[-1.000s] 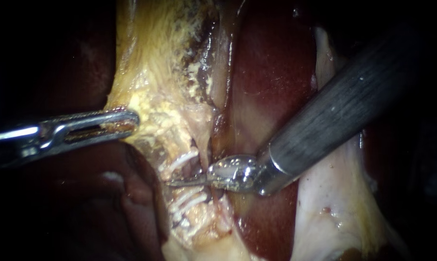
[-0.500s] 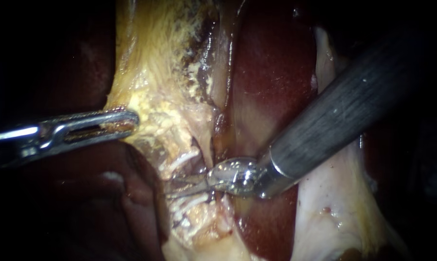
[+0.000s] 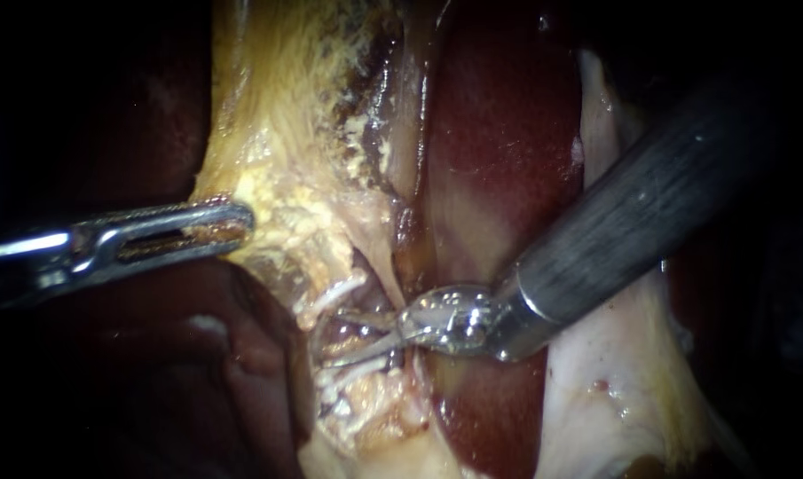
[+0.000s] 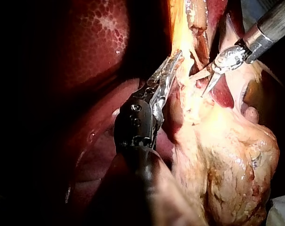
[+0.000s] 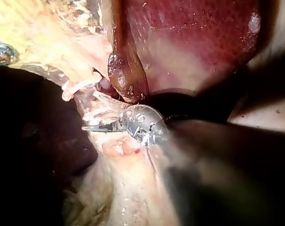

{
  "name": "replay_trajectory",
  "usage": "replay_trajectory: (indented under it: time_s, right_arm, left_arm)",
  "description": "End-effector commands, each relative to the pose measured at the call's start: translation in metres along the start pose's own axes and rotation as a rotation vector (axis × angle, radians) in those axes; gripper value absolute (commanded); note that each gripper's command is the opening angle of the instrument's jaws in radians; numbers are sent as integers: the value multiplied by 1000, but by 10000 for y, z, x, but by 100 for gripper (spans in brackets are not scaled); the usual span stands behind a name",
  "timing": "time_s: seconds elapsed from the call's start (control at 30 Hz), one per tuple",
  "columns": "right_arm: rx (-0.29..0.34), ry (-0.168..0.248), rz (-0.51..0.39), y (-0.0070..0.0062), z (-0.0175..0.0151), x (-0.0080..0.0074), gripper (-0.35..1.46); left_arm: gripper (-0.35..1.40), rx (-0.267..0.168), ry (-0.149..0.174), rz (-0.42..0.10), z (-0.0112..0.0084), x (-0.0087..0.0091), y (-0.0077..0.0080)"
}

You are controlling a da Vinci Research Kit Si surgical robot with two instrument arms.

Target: Go back from the cut left tube

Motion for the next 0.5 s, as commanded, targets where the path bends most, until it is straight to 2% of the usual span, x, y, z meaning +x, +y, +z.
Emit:
replay_trajectory:
  time_s: [0.03,0.13,0.23,0.37,0.5]
  right_arm:
    - [-4,1,-53,-3,-4,-1,135]
    - [-2,0,-154,-6,-17,-4,138]
    - [-52,-2,-230,-2,-32,-2,143]
    - [-86,-4,-259,4,-57,2,143]
    - [-139,-8,-272,12,-94,15,143]
  left_arm:
    - [-35,2,0,0,0,0,0]
    - [-35,2,1,1,0,0,2]
    - [-35,2,1,1,0,0,3]
    - [-35,3,2,1,-1,0,5]
    - [-35,3,1,2,-1,0,5]
